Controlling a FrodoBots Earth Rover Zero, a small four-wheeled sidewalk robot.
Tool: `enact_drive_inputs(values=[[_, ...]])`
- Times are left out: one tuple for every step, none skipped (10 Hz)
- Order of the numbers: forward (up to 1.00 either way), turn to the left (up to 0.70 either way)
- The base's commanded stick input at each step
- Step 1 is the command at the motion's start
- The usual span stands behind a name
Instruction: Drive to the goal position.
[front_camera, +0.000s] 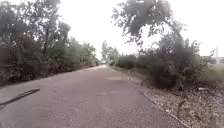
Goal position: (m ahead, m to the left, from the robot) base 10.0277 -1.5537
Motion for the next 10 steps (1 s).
enact_drive_inputs(values=[[0.77,0.0],[0.85,0.0],[0.85,0.0],[0.85,0.0],[0.85,0.0],[0.85,0.0],[0.85,0.0],[0.85,0.0],[0.85,0.0],[0.85,0.0]])
